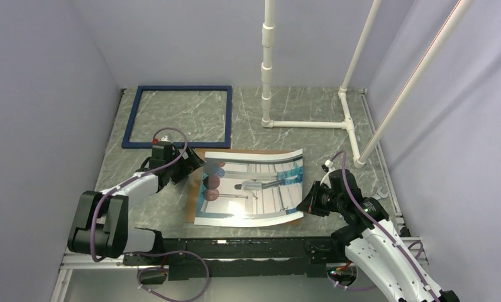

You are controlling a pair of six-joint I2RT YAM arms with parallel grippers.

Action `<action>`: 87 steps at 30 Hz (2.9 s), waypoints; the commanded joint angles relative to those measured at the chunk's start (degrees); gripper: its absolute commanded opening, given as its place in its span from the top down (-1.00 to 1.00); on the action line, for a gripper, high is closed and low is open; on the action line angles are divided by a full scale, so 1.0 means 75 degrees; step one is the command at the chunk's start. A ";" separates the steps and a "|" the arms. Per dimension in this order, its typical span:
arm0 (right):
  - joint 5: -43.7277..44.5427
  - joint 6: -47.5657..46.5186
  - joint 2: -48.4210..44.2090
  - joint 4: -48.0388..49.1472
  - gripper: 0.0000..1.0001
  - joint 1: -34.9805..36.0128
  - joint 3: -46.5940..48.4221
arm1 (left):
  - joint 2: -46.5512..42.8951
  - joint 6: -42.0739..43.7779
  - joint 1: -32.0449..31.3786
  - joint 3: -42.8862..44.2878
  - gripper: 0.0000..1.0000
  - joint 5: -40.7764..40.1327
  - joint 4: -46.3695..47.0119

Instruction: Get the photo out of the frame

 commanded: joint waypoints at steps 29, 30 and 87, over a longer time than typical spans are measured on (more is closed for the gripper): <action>0.0331 0.0687 -0.0760 0.0299 0.56 0.0006 0.0014 | 0.0538 0.0268 -0.0051 0.0647 -0.98 0.0359 0.0050; 0.0387 0.0784 -0.0782 0.0294 0.57 0.0005 -0.0015 | 0.0526 0.0279 -0.0052 0.0641 -0.98 0.0344 0.0049; -0.1698 -0.0995 0.2982 0.2528 1.00 0.0082 0.7148 | -0.1762 0.0919 -0.0233 0.2196 -0.98 -0.1989 -0.3596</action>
